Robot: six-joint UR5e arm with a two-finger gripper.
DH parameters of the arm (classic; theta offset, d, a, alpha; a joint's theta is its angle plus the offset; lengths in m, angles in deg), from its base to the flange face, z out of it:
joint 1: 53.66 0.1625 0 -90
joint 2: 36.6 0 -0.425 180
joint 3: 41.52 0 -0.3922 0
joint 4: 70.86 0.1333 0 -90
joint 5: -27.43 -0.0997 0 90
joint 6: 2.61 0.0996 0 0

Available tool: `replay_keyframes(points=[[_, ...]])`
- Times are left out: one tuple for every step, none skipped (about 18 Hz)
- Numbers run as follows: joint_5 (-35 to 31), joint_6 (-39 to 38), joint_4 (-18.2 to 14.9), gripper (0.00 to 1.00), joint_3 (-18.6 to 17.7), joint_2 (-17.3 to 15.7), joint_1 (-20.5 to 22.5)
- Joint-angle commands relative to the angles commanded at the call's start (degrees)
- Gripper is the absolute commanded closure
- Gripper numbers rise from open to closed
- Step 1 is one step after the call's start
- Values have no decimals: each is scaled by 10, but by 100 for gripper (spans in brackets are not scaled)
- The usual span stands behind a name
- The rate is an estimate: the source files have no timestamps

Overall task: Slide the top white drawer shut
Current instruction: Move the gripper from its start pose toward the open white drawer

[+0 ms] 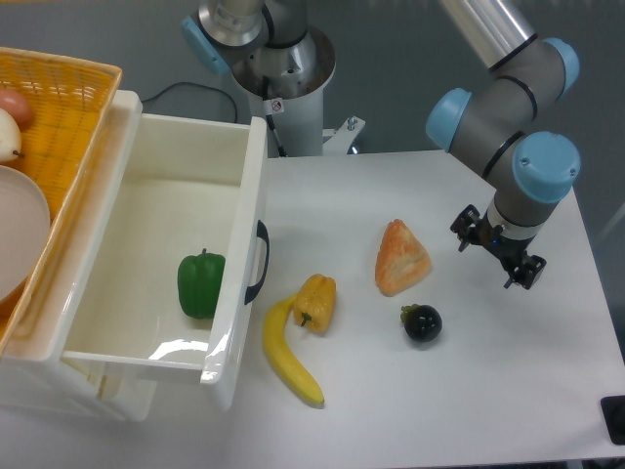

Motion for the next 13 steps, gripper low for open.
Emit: replay_keyframes(points=[[0, 0, 0, 0, 0, 0, 1], [1, -1, 2, 0, 1, 0, 1], [2, -1, 2, 0, 3, 0, 1], [1, -2, 2, 0, 3, 0, 1], [1, -3, 2, 0, 0, 0, 0], [2, -3, 2, 0, -4, -2, 1], [2, -3, 3, 0, -12, -3, 3], [3, -4, 4, 0, -28, -6, 9], [2, -6, 9, 0, -39, -7, 11], [2, -6, 11, 0, -53, -9, 12], [3, -7, 12, 0, -58, -11, 12], [3, -7, 11, 0, -59, -16, 12], [4, -9, 6, 0, -61, -17, 12]])
